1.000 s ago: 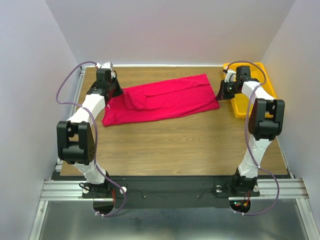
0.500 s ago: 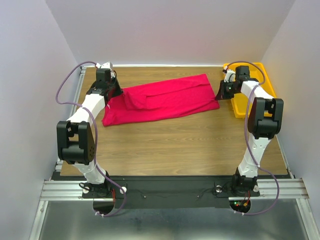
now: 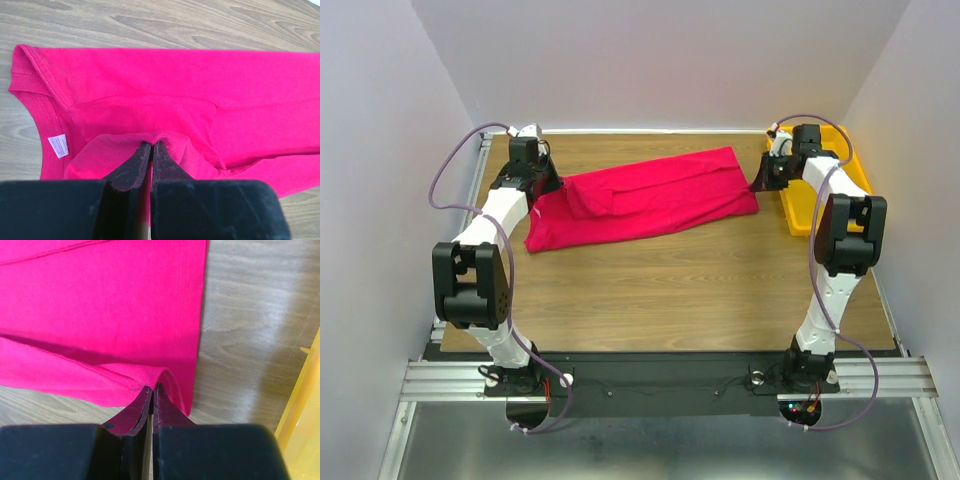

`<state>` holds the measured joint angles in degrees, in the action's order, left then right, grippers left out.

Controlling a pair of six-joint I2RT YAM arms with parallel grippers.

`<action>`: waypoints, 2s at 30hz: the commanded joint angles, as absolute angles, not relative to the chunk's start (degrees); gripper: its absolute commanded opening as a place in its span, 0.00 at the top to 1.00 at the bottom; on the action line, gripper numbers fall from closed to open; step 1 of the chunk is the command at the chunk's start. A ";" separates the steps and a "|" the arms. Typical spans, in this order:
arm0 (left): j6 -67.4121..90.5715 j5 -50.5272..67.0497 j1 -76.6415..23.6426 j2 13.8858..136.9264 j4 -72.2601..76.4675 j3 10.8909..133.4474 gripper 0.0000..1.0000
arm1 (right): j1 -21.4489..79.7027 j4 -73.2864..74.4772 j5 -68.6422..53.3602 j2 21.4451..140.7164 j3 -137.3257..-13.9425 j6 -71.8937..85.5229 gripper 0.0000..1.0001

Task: Fold and stack the t-shirts

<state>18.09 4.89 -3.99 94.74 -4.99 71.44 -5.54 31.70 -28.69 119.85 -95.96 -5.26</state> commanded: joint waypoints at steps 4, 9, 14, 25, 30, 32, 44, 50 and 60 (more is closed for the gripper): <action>18.46 4.66 -3.34 90.53 -2.37 71.46 1.00 | -5.80 29.79 -29.62 122.34 -99.93 -4.04 0.95; 18.54 4.48 -3.25 90.35 -2.29 71.37 1.00 | -5.80 29.79 -29.79 123.40 -101.25 -3.69 0.95; 18.54 4.48 -2.99 90.79 -2.37 71.10 1.00 | -5.80 29.71 -30.23 124.54 -102.39 -3.16 0.95; 18.54 4.83 -2.90 91.41 -2.37 71.28 1.00 | -5.71 29.71 -30.76 125.33 -103.45 -2.90 0.83; 18.72 5.18 -2.90 92.20 -2.37 71.54 1.00 | -5.63 29.71 -32.52 124.72 -104.76 -2.20 0.57; 18.98 5.36 -2.90 92.55 -2.29 71.63 1.00 | -5.62 29.62 -33.04 123.23 -105.29 -2.20 0.50; 19.51 5.98 -2.90 93.43 -1.84 72.33 1.00 | -5.27 29.71 -37.79 120.76 -102.32 -5.88 0.49; 19.42 6.42 -2.90 93.08 -1.76 72.25 1.00 | -5.36 30.93 -38.14 117.87 -100.28 -18.79 0.26; 19.25 6.94 -2.81 92.29 -1.76 71.81 1.00 | -4.13 38.74 -43.41 116.19 -98.17 -52.75 0.23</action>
<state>19.40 6.04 -3.25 94.02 -4.23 71.26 -5.10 34.65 -40.58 119.09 -98.52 -33.63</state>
